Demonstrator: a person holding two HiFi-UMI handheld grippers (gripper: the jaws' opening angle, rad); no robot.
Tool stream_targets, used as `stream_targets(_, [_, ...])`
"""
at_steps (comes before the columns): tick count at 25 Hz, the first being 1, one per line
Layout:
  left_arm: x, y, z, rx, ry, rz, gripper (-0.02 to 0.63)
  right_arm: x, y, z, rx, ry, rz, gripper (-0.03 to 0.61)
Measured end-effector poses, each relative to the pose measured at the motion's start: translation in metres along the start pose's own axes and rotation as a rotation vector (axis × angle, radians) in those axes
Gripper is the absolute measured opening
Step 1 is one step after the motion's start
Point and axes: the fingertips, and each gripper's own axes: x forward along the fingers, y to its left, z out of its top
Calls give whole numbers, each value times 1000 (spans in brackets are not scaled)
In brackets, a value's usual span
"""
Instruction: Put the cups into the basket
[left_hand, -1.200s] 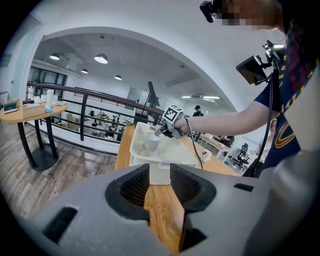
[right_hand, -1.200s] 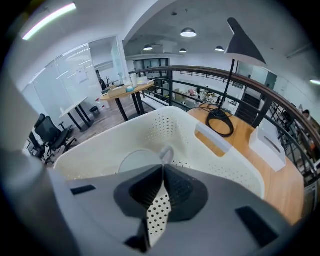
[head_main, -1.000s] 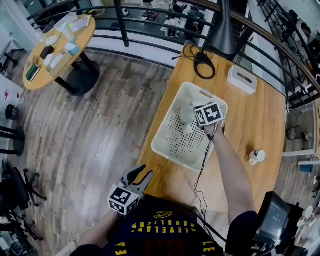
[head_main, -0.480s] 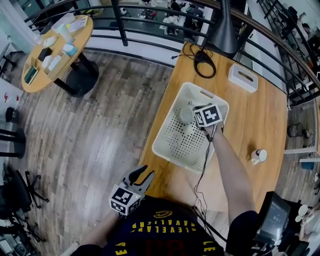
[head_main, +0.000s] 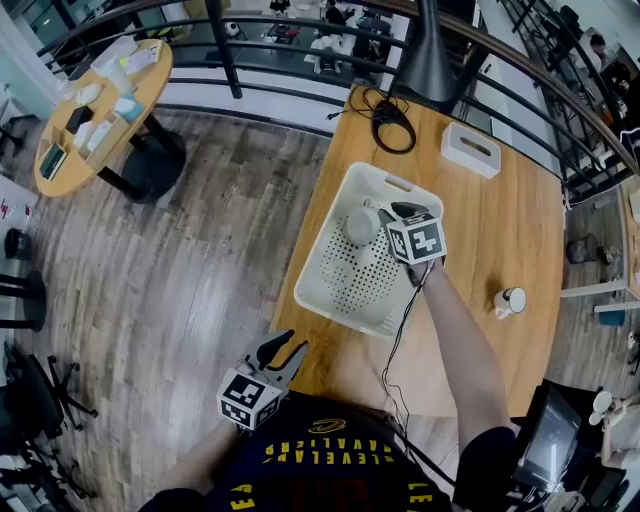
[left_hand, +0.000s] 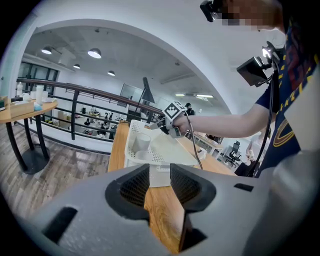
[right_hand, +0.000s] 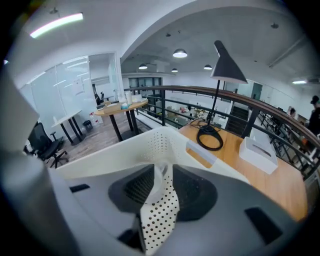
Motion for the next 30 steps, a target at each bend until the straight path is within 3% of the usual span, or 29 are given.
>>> stream_targets(6, [16, -20, 4, 27, -5, -63, 121, -67, 4, -4, 81, -129, 18, 116])
stream_targets(11, [25, -46, 6, 58, -7, -125, 121, -131, 13, -35, 167, -198, 19, 27])
stream_targets(17, [32, -74, 10, 87, -19, -173, 121, -191, 46, -110, 390, -274, 31, 20])
stream_targets(23, [40, -101, 4, 106, -11, -210, 120, -226, 82, -171, 521, -298, 34, 12])
stream_targets(27, [53, -128, 11, 107, -22, -238, 72, -247, 102, -201, 553, -291, 48, 11])
stream_targets(30, [63, -157, 15, 119, -31, -270, 37, -262, 111, -222, 516, -268, 52, 11])
